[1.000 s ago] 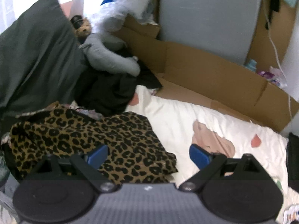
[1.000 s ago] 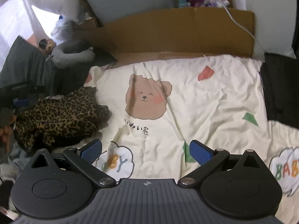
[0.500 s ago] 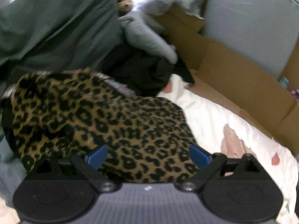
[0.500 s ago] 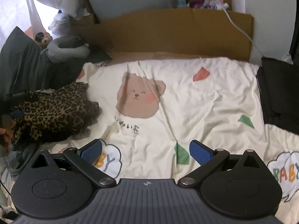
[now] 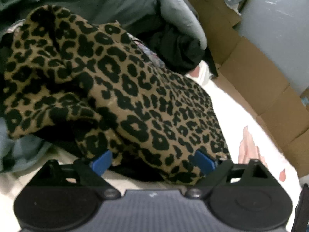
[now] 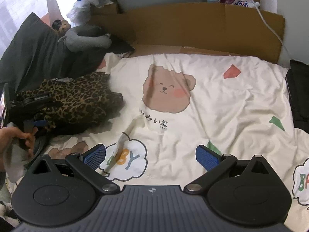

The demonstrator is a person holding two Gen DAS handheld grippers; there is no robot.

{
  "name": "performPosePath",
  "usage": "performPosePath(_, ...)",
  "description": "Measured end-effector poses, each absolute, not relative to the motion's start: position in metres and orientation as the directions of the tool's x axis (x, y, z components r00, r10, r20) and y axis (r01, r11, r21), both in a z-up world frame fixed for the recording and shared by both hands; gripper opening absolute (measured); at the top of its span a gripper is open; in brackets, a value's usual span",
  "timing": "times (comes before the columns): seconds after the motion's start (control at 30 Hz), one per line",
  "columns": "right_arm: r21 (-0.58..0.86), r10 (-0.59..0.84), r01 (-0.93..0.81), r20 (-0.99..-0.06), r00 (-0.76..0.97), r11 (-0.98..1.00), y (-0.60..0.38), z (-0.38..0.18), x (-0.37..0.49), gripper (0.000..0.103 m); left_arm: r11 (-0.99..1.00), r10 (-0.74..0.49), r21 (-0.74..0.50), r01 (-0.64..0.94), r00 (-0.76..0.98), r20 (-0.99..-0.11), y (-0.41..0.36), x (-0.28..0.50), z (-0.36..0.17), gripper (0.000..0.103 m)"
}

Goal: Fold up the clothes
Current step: 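Move the left tool onto the leopard-print garment and grasp its edge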

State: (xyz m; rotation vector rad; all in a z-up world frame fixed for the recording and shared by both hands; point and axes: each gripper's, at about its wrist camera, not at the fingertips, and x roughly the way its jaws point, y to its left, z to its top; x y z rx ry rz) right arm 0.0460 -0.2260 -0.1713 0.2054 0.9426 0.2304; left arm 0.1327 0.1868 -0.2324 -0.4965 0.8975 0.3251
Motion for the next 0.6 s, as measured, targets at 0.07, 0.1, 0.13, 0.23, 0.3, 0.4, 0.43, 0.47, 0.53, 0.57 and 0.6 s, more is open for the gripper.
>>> performPosePath(0.07, 0.279, 0.289, -0.105, -0.778, 0.558, 0.955, -0.223, -0.175, 0.046, 0.102, 0.830, 0.049, -0.297, -0.472, 0.592, -0.804, 0.187, 0.135, -0.237, 0.085)
performPosePath(0.1, 0.281, 0.290, -0.105, -0.778, 0.558, 0.954, -0.222, -0.177, 0.045, 0.102, 0.824, 0.040, -0.311, -0.474, 0.596, -0.802, 0.188, 0.137, -0.239, 0.084)
performPosePath(0.13, 0.276, 0.285, -0.104, -0.775, 0.564, 0.955, -0.222, -0.178, 0.044, 0.102, 0.816, 0.030, -0.326, -0.477, 0.598, -0.801, 0.188, 0.139, -0.241, 0.083)
performPosePath(0.23, 0.274, 0.278, -0.097, -0.765, 0.580, 0.957, -0.222, -0.180, 0.043, 0.102, 0.800, 0.005, -0.359, -0.481, 0.603, -0.797, 0.190, 0.147, -0.248, 0.070)
performPosePath(0.3, 0.288, 0.284, -0.088, -0.768, 0.574, 0.954, -0.223, -0.183, 0.044, 0.102, 0.799, -0.003, -0.359, -0.482, 0.594, -0.804, 0.190, 0.151, -0.253, 0.061)
performPosePath(0.4, 0.297, 0.286, -0.075, -0.775, 0.564, 0.952, -0.225, -0.186, 0.044, 0.101, 0.795, -0.053, -0.387, -0.467, 0.582, -0.811, 0.192, 0.154, -0.259, 0.036)
performPosePath(0.43, 0.299, 0.287, -0.072, -0.776, 0.561, 0.951, -0.226, -0.187, 0.043, 0.101, 0.792, -0.078, -0.407, -0.456, 0.585, -0.807, 0.192, 0.154, -0.259, 0.029)
performPosePath(0.47, 0.301, 0.287, -0.069, -0.778, 0.559, 0.951, -0.227, -0.188, 0.043, 0.101, 0.788, -0.102, -0.426, -0.444, 0.587, -0.803, 0.192, 0.155, -0.260, 0.021)
performPosePath(0.53, 0.305, 0.286, -0.061, -0.780, 0.557, 0.950, -0.229, -0.188, 0.042, 0.101, 0.806, -0.124, -0.433, -0.404, 0.601, -0.790, 0.187, 0.154, -0.256, 0.014)
performPosePath(0.57, 0.307, 0.286, -0.057, -0.781, 0.555, 0.950, -0.230, -0.188, 0.041, 0.101, 0.817, -0.132, -0.433, -0.381, 0.608, -0.783, 0.183, 0.153, -0.253, 0.012)
performPosePath(0.6, 0.311, 0.286, -0.051, -0.783, 0.552, 0.949, -0.232, -0.189, 0.040, 0.101, 0.827, -0.140, -0.433, -0.358, 0.615, -0.776, 0.179, 0.153, -0.250, 0.011)
